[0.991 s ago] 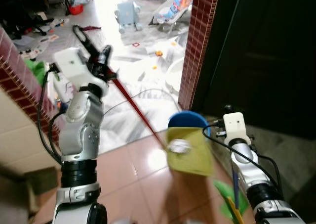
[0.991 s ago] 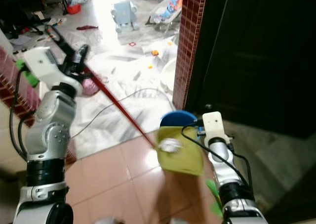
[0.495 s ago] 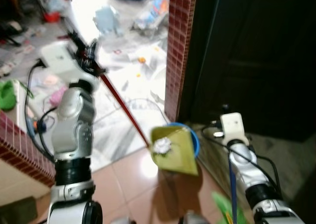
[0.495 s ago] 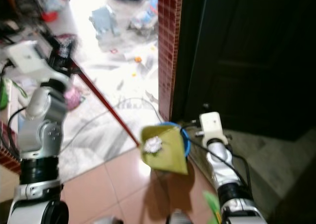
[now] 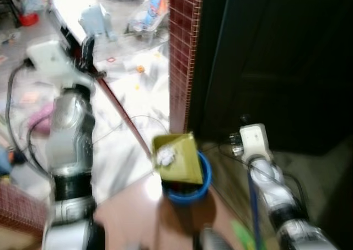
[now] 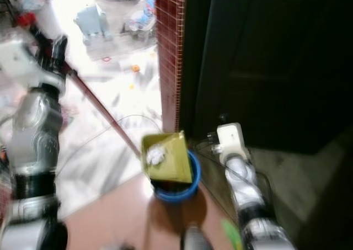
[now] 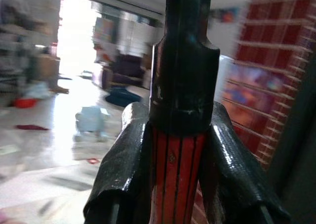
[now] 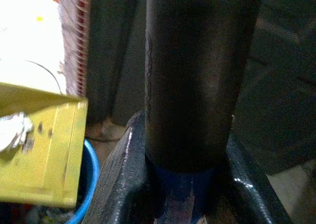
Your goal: Sweep floor
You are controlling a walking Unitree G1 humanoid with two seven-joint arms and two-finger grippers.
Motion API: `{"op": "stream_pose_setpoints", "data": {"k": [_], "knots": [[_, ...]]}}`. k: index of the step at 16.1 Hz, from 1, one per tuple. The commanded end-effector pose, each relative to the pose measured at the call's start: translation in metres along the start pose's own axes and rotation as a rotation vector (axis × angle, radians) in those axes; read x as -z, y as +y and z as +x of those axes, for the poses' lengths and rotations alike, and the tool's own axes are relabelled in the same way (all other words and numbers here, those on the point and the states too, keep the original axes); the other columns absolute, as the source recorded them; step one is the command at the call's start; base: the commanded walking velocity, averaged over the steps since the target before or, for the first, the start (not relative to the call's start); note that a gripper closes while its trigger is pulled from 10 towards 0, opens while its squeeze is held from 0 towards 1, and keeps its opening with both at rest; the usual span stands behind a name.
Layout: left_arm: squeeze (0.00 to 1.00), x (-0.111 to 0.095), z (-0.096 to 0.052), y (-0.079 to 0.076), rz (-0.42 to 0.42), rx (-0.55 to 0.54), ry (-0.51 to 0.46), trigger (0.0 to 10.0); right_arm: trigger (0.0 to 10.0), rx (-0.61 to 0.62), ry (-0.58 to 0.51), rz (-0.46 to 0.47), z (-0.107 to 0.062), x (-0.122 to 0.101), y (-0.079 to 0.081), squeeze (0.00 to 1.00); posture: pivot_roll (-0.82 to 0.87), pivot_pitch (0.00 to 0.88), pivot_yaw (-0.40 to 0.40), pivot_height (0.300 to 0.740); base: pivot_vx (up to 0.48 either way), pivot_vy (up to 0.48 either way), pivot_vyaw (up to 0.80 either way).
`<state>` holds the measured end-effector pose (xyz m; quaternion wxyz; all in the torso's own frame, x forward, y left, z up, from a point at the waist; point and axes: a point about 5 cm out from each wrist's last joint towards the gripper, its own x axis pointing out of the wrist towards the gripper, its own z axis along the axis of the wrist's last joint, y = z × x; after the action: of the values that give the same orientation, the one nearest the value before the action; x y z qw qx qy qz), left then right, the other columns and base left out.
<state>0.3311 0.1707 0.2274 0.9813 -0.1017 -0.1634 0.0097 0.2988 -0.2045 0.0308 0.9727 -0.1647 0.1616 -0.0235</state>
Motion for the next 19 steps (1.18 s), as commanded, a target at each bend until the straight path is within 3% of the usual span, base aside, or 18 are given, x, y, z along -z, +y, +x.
{"op": "stream_pose_setpoints", "data": {"k": [1,5,9,12,16,17,19], "knots": [[0.00,-0.021,0.003,-0.002,0.020,0.026,-0.111,10.0,10.0,-0.022,-0.020,-0.032,0.002,-0.006,0.003,0.00,-0.04,0.000,0.010,0.740,0.000,0.000,0.00],[0.00,-0.019,-0.003,-0.027,0.126,0.160,-0.149,10.0,10.0,-0.027,-0.013,-0.035,0.001,-0.004,0.002,0.00,-0.05,0.000,0.001,0.740,0.000,0.000,0.00],[0.00,-0.018,-0.012,-0.061,0.235,0.413,-0.174,10.0,10.0,-0.037,-0.011,-0.033,0.003,-0.005,0.004,0.00,-0.05,0.000,0.003,0.740,0.000,0.000,0.00],[0.00,-0.015,-0.033,-0.099,0.284,0.720,-0.179,10.0,10.0,-0.051,-0.010,-0.027,0.004,-0.007,0.006,0.00,-0.04,0.000,0.005,0.740,0.000,0.000,0.00],[0.00,-0.012,-0.064,-0.135,0.408,1.064,-0.177,10.0,10.0,-0.060,-0.009,-0.024,0.005,-0.008,0.008,0.00,-0.04,0.000,0.006,0.740,0.000,0.000,0.00],[0.00,-0.012,-0.068,-0.140,0.448,1.111,-0.191,10.0,10.0,-0.062,-0.008,-0.023,0.006,-0.008,0.008,0.00,-0.04,0.000,0.005,0.740,0.000,0.000,0.00],[0.00,-0.011,-0.067,-0.140,0.467,1.100,-0.202,10.0,10.0,-0.066,-0.008,-0.026,0.006,-0.008,0.008,0.00,-0.04,0.000,0.002,0.740,0.000,0.000,0.00]]}}
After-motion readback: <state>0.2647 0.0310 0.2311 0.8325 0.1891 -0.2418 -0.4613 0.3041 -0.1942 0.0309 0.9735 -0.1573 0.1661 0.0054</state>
